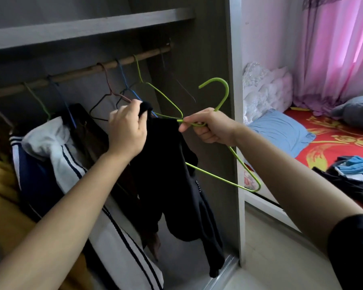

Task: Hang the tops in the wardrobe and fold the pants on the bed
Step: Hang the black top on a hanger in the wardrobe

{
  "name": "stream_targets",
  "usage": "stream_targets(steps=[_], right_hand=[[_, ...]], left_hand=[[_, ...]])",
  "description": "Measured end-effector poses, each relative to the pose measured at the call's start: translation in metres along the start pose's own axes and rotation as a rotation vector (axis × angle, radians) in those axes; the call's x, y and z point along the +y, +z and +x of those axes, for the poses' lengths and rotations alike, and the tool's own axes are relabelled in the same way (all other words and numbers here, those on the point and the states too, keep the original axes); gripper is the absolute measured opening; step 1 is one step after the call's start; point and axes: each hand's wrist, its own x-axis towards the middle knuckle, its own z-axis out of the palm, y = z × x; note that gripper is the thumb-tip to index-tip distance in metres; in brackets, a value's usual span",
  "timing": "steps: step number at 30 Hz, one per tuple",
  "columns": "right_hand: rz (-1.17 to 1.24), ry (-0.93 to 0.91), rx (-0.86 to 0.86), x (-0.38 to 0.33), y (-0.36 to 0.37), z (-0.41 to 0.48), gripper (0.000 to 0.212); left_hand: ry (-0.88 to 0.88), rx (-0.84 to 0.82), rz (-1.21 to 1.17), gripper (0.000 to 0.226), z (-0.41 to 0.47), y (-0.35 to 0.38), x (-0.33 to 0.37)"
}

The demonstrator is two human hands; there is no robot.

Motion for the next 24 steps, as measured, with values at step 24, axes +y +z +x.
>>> stream_targets(steps=[24], right_hand=[[-0.91,-0.329,0.211,0.098,0.068,-0.011,0.055]], left_hand=[[-0.357,0.179,-0.089,0.027,0.001,-0.001,-0.017]])
